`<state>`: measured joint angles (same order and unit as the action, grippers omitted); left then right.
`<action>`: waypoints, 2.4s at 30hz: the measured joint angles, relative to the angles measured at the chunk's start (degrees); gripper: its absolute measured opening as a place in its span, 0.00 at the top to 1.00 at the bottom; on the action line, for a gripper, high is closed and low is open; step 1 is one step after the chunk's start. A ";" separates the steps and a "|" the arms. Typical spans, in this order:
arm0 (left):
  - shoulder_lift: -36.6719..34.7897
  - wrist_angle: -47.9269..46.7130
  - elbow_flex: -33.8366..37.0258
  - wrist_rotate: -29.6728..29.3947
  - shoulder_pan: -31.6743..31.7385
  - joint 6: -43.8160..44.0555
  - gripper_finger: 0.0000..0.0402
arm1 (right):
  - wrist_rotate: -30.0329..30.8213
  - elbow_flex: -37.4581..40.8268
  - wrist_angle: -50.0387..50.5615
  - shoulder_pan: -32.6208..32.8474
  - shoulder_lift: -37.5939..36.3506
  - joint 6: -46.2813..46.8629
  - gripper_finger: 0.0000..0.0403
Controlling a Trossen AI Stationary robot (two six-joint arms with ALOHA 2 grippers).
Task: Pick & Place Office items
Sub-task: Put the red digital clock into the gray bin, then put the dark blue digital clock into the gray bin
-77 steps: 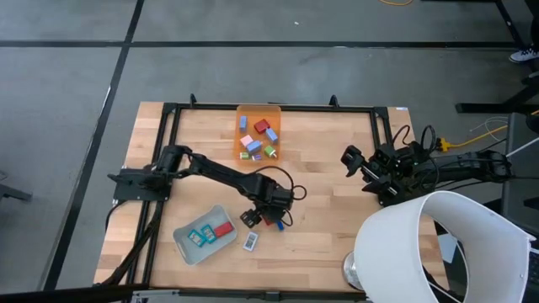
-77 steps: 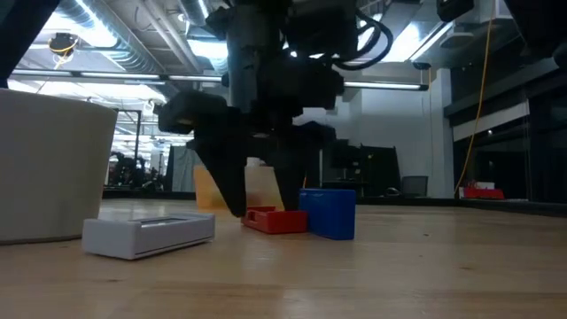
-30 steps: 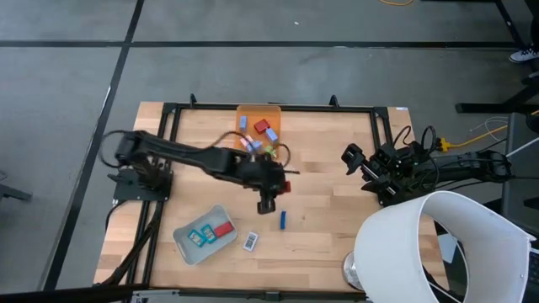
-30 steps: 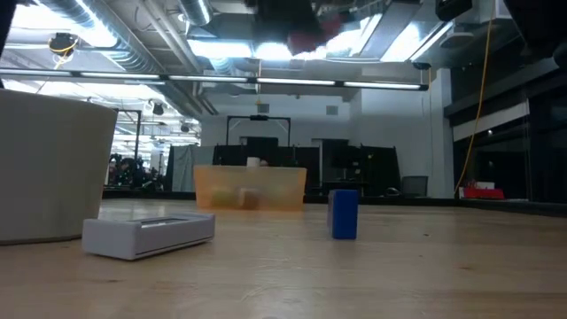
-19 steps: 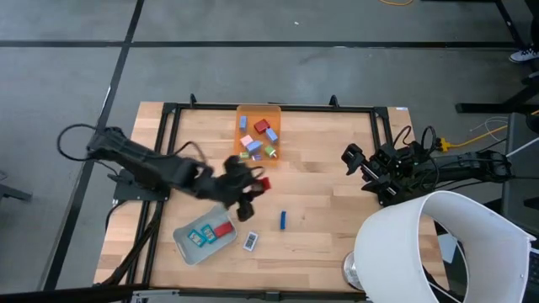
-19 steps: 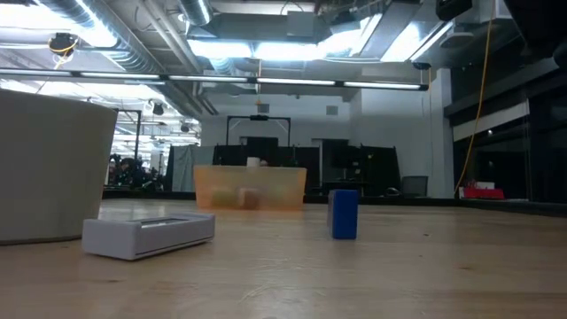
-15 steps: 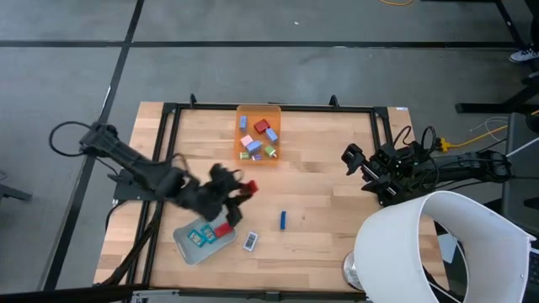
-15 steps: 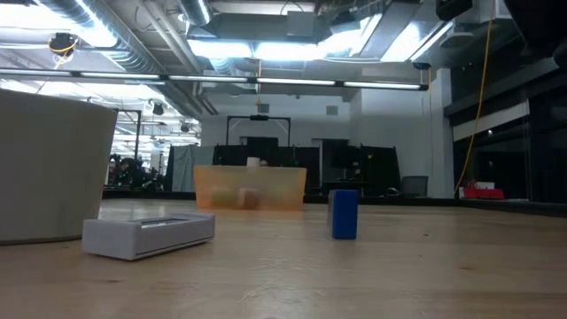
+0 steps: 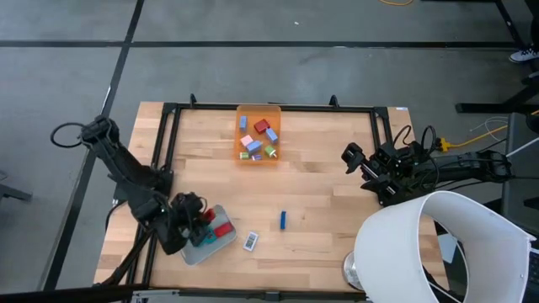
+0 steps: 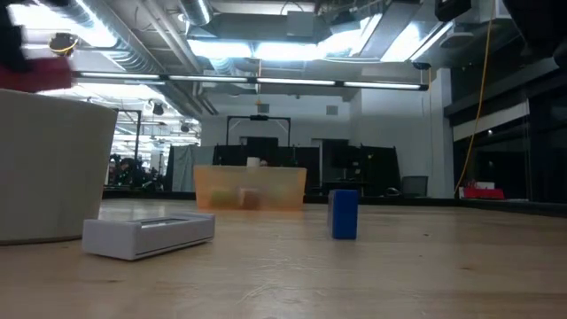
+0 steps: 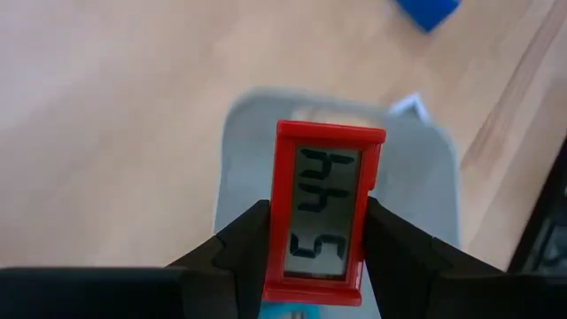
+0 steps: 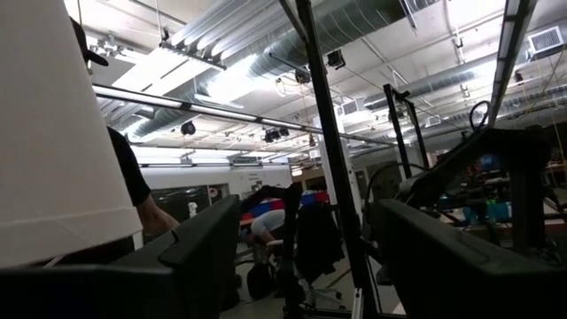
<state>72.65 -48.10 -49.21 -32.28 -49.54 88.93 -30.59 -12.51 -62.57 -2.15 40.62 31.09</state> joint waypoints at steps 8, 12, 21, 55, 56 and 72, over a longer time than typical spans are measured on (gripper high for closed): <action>-0.02 11.36 7.08 9.64 -2.62 2.86 0.63 | 0.19 0.00 0.00 0.00 0.02 -0.50 0.35; 0.19 21.02 9.74 13.25 -2.65 0.31 0.63 | 0.19 0.00 0.00 0.00 0.02 -0.49 0.35; 1.21 24.65 11.34 23.39 -3.71 2.95 0.45 | 0.19 0.00 0.00 0.00 0.02 -0.50 0.35; 16.08 26.32 -8.59 34.21 38.58 -18.41 0.35 | 2.75 0.00 0.52 -0.04 0.07 -2.40 0.35; 18.13 24.90 -10.67 35.14 38.76 -19.24 0.36 | 2.75 0.00 0.49 -0.04 0.07 -2.40 0.35; 43.19 9.25 -38.54 36.92 39.94 -22.20 0.38 | 2.55 0.00 1.14 -0.06 0.13 0.26 0.35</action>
<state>115.84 -38.85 -87.74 4.64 -9.60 66.74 -28.04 -12.51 -61.42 -2.21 40.75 31.36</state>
